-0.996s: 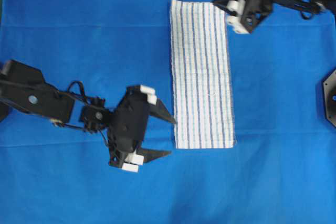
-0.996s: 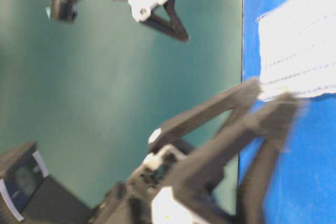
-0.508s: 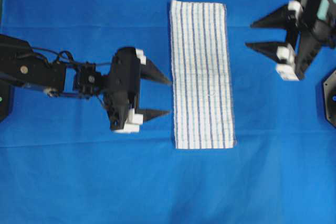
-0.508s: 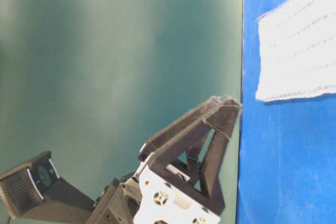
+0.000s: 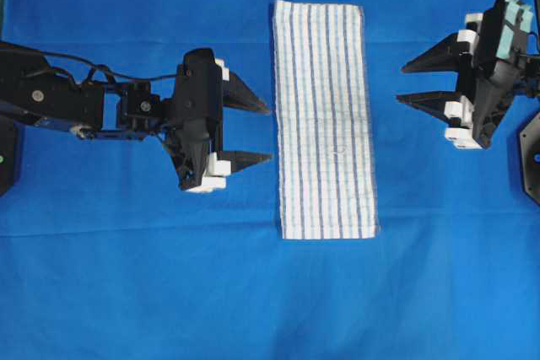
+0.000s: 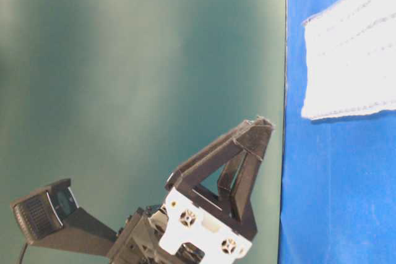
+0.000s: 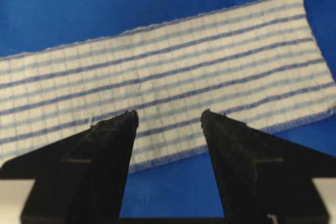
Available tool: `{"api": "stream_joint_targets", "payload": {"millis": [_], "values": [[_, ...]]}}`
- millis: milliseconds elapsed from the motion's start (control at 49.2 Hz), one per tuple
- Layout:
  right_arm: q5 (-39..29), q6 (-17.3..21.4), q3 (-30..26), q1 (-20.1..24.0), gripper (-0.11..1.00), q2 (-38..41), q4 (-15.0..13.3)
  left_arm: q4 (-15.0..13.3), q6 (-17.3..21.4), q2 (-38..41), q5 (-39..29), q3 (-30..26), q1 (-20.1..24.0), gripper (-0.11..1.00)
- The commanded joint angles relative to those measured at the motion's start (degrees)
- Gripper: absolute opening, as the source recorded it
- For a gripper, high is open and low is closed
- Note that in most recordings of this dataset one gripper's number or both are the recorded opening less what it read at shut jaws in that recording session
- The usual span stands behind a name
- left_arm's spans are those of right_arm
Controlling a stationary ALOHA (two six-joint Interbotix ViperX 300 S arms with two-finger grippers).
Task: Fold the blue towel.
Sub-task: 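Grasp the top corners of the vertical strip with both grippers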
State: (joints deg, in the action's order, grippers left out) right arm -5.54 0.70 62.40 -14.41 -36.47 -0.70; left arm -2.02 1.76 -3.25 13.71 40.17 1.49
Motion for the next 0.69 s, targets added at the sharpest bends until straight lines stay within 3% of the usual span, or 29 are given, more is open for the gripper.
{"api": "stream_joint_targets", "payload": {"millis": [0,305,671], "values": [[2.5,-0.4,-1.7,-2.2,0.60,1.4,-0.4,-0.1,-0.1,0.2,0.8,-1.9,1.7,0.76],[8.3,-0.8,-6.6,-14.9,0.60,14.4,-1.8,-0.1,-0.1,7.2,4.7,-5.6,12.0,0.76],[12.2,-1.1,-15.8,-20.0,0.60,34.0,-3.4,-0.1,-0.2,14.9,7.0,-7.8,20.0,0.76]]}}
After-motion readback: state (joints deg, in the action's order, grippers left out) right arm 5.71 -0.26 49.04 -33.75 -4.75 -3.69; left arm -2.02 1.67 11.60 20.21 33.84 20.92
